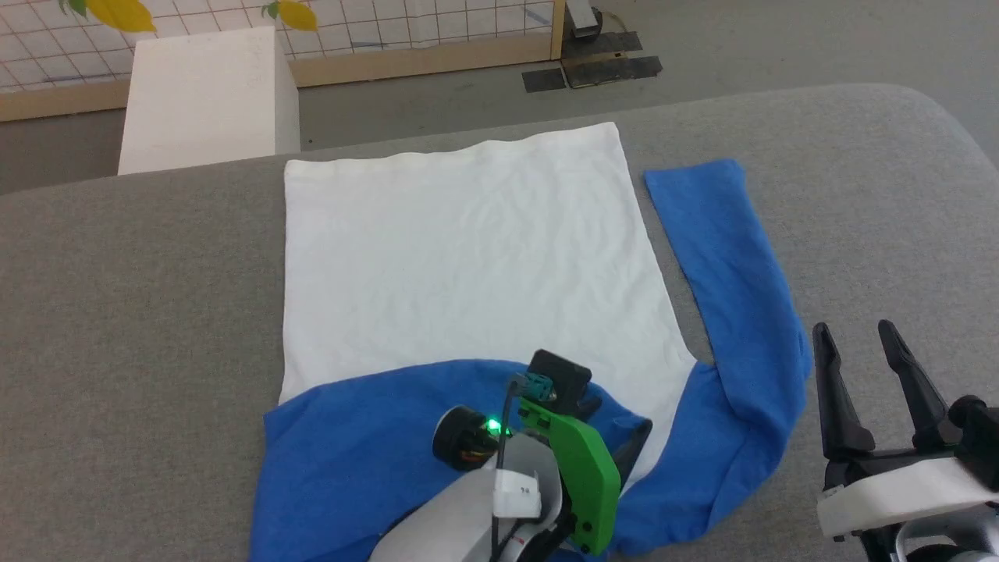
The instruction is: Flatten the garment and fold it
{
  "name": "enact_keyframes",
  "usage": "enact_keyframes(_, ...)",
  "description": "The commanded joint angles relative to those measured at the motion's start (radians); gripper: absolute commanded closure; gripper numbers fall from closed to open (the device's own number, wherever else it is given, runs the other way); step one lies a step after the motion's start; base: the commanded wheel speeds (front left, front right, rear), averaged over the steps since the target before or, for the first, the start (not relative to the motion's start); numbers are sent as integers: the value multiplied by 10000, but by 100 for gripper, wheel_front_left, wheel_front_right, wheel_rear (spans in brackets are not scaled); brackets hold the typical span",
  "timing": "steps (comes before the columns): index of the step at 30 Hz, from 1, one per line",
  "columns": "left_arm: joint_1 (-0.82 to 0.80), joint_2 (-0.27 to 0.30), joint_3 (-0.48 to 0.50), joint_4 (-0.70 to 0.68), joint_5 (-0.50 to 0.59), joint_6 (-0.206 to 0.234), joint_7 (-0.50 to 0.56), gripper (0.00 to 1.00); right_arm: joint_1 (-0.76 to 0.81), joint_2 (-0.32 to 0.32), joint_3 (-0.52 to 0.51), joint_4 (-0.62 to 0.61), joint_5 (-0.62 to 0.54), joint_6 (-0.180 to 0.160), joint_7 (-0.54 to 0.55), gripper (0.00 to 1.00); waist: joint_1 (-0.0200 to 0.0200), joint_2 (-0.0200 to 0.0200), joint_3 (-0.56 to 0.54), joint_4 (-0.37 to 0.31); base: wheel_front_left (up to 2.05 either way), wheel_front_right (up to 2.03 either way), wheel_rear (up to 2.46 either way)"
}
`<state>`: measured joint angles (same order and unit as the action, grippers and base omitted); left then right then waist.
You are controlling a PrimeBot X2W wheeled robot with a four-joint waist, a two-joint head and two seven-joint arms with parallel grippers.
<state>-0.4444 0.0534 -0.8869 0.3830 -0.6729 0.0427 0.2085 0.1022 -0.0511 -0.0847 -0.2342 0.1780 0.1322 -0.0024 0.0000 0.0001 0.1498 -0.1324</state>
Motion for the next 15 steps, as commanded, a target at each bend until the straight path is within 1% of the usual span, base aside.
enact_keyframes(1,-225,26,165,-206,-83,48,-237,0,-125,9,-46,-43,-36,-15,44,0,0,-1,-131,153,0,0,0)
enact_keyframes(3,-123,245,479,-575,-178,166,-523,0,-83,9,-102,-89,-68,-15,95,0,0,-1,-212,268,0,0,0)
enact_keyframes(6,157,790,936,-1273,-301,342,-832,0,-20,9,-179,-165,-103,-15,164,0,0,-1,-290,442,0,0,0)
enact_keyframes(7,294,1058,1158,-1585,-286,482,-1028,0,-5,9,-212,-191,-116,-15,191,0,0,-1,-310,507,0,0,0)
enact_keyframes(9,630,1539,1746,-2082,-284,919,-1525,0,-40,9,-254,-233,-159,-15,234,0,0,-1,-302,585,0,0,0)
enact_keyframes(12,1166,2251,2769,-2809,-188,1490,-2681,0,-277,4,-413,-205,-290,-15,271,0,0,-1,-158,724,0,0,0)
enact_keyframes(15,1544,2920,3596,-3150,118,1874,-3833,0,-764,-105,-666,13,-413,-15,375,0,0,-1,115,860,0,0,0)
